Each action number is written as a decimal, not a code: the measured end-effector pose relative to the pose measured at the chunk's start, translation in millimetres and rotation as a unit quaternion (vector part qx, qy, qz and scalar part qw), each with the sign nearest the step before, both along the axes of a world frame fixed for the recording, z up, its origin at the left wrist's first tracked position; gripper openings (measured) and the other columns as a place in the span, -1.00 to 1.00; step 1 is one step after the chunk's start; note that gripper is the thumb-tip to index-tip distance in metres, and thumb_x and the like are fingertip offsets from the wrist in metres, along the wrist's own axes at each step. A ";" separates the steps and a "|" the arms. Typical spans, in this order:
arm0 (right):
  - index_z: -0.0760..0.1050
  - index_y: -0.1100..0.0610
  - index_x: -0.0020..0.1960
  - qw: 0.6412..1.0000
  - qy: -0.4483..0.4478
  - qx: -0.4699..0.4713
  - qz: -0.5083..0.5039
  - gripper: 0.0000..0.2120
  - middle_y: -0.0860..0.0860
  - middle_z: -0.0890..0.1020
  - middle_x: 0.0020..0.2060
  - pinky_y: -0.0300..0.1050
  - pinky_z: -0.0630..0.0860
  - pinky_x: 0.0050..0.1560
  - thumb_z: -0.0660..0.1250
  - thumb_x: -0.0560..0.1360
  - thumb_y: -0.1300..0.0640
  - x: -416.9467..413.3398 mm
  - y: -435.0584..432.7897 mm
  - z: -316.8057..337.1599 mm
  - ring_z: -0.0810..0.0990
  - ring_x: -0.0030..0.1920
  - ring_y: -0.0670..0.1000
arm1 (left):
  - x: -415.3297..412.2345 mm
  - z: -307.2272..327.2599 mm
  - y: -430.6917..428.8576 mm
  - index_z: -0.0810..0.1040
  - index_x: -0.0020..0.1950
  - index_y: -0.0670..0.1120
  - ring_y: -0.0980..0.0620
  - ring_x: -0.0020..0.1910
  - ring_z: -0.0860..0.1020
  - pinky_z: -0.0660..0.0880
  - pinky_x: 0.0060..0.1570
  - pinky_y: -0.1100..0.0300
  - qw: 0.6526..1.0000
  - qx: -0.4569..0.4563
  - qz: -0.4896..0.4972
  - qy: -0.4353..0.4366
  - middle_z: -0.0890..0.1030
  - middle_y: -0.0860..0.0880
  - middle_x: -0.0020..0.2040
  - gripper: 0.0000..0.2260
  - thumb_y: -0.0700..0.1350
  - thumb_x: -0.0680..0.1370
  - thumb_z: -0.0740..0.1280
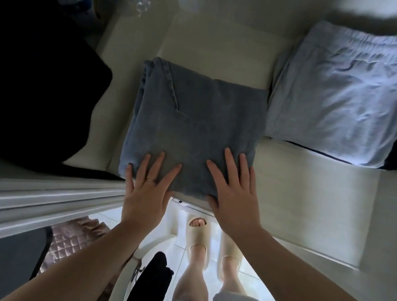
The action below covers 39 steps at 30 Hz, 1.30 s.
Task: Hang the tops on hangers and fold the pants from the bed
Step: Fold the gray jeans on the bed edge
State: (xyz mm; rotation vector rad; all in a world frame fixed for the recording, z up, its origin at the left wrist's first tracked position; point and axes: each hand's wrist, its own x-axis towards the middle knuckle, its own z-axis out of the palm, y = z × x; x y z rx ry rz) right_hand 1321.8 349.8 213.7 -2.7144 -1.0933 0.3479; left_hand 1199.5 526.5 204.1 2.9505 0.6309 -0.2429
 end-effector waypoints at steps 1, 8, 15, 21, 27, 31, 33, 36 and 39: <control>0.39 -0.01 0.49 1.000 0.004 0.002 -0.003 -0.24 0.17 0.24 0.57 0.32 0.30 0.45 0.56 0.34 -0.01 9.2 4.7 -0.3 0.23 0.53 0.35 | 9.3 -0.7 4.4 0.36 0.54 0.14 -0.23 0.57 0.19 0.07 0.47 -0.38 1.000 0.001 0.001 -0.005 0.26 -0.10 0.59 -0.45 -0.02 0.55 0.39; 0.14 -0.09 0.60 1.000 0.021 -0.005 0.005 -0.25 0.05 -0.06 0.64 0.24 0.01 0.56 0.42 0.50 -0.05 90.8 43.2 -3.6 -0.10 0.61 0.25 | 92.5 -4.8 36.8 0.36 0.53 0.18 -0.19 0.59 0.13 -0.01 0.49 -0.34 0.999 -0.015 0.033 -0.028 0.24 -0.07 0.60 -0.45 -0.07 0.55 0.37; 0.00 -0.16 0.61 0.999 0.021 -0.022 -0.030 -0.18 -0.01 -0.17 0.64 0.24 -0.08 0.55 0.40 0.51 -0.12 171.9 74.0 -12.8 -0.17 0.61 0.21 | 178.7 -7.0 68.4 0.25 0.55 0.25 -0.11 0.62 0.01 -0.08 0.51 -0.30 0.999 -0.007 0.016 -0.031 0.14 0.01 0.63 -0.49 -0.01 0.62 0.27; -0.03 -0.20 0.60 0.997 0.050 -0.036 -0.041 -0.15 -0.06 -0.20 0.63 0.24 -0.08 0.56 0.41 0.49 -0.15 201.1 86.7 -15.7 -0.18 0.62 0.18 | 204.8 -10.3 73.0 0.22 0.56 0.25 -0.08 0.62 -0.06 -0.15 0.50 -0.29 0.999 -0.010 0.030 -0.021 0.08 0.03 0.64 -0.51 -0.03 0.65 0.19; -0.04 -0.13 0.63 0.996 0.053 -0.002 -0.068 -0.22 0.00 -0.18 0.64 0.19 -0.08 0.57 0.31 0.55 -0.03 156.4 66.5 -5.6 -0.14 0.61 0.23 | 171.9 -4.0 43.9 -0.04 0.63 0.17 -0.07 0.63 -0.15 -0.02 0.54 -0.24 0.996 -0.072 0.041 0.024 -0.08 -0.02 0.66 -0.40 0.10 0.65 0.17; -0.06 -0.10 0.64 0.993 0.091 -0.042 -0.069 -0.29 0.05 -0.21 0.63 0.16 -0.15 0.58 0.21 0.61 -0.15 113.2 37.9 5.3 -0.15 0.62 0.17 | 128.7 8.3 12.2 -0.14 0.63 0.20 -0.04 0.62 -0.20 -0.05 0.56 -0.17 0.986 -0.125 0.045 0.097 -0.20 0.05 0.65 -0.40 0.21 0.66 0.08; -0.08 -0.11 0.64 0.987 0.122 -0.060 -0.081 -0.34 0.04 -0.22 0.63 0.18 -0.18 0.57 0.11 0.64 -0.19 95.2 24.2 13.9 -0.19 0.62 0.13 | 107.8 17.6 -2.1 -0.13 0.63 0.21 -0.04 0.63 -0.20 -0.06 0.56 -0.15 0.984 -0.126 0.040 0.117 -0.20 0.06 0.65 -0.41 0.24 0.66 0.04; -0.12 -0.12 0.64 0.981 0.150 -0.083 -0.090 -0.37 -0.01 -0.23 0.63 0.23 -0.19 0.56 0.03 0.66 -0.22 62.2 2.1 31.4 -0.23 0.62 0.11 | 79.1 38.0 -19.5 -0.13 0.64 0.19 -0.05 0.63 -0.20 -0.05 0.56 -0.16 0.981 -0.147 0.036 0.118 -0.19 0.06 0.66 -0.41 0.26 0.66 0.01; -0.13 -0.14 0.63 0.979 0.159 -0.090 -0.094 -0.38 -0.04 -0.21 0.63 0.25 -0.19 0.55 0.01 0.66 -0.23 25.5 -21.1 52.2 -0.23 0.62 0.11 | 52.2 61.8 -32.8 -0.10 0.63 0.20 -0.05 0.63 -0.19 -0.06 0.56 -0.15 0.976 -0.178 0.024 0.124 -0.20 0.06 0.66 -0.41 0.28 0.65 0.01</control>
